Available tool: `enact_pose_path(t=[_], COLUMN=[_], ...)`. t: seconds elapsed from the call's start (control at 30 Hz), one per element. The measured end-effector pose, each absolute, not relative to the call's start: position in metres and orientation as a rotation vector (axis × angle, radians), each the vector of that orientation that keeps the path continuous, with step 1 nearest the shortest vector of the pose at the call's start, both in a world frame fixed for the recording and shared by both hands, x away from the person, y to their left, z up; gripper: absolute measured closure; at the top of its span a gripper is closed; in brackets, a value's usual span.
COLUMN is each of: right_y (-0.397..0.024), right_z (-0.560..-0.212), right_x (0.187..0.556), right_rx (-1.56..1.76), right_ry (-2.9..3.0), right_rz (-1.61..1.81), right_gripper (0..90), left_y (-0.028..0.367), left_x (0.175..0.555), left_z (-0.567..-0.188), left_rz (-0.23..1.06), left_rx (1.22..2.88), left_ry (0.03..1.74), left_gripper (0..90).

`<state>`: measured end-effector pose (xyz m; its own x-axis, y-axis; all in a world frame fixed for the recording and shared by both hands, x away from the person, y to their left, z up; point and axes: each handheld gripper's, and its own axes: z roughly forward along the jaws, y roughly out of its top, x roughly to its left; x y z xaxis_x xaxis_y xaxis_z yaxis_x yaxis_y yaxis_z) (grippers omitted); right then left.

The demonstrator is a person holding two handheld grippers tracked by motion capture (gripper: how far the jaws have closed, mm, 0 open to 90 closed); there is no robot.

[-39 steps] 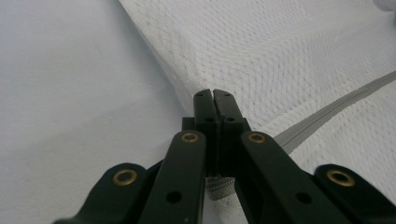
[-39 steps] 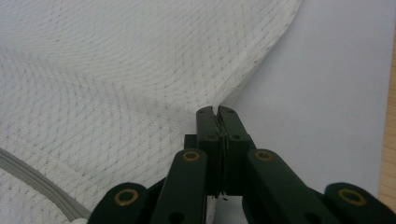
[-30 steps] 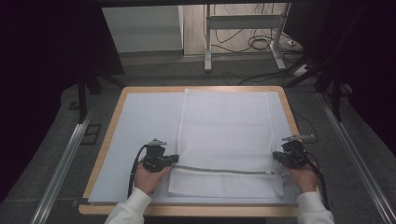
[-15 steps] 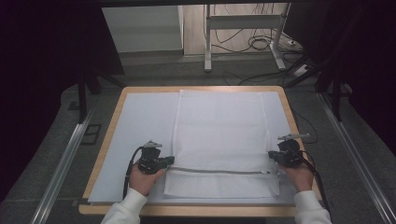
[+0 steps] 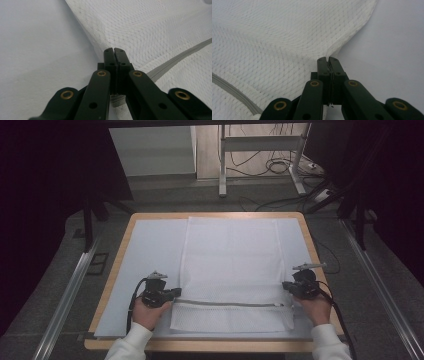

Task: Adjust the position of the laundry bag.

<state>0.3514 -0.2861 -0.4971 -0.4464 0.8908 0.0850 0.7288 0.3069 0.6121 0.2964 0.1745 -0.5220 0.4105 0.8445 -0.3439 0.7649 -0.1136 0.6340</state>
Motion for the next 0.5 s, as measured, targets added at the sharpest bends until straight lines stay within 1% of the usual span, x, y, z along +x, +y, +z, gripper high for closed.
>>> enact_pose_path(t=[0.5], right_y=[-0.272], right_z=[-0.498], right_x=[0.351], right_rx=[1.449], right_ry=[2.335], right_rz=[0.895], right_gripper=[88.2], left_y=[0.193], left_x=[0.292], left_z=[-0.523], left_rz=[0.141], left_rx=[1.878], left_ry=[1.4], left_gripper=[90.0])
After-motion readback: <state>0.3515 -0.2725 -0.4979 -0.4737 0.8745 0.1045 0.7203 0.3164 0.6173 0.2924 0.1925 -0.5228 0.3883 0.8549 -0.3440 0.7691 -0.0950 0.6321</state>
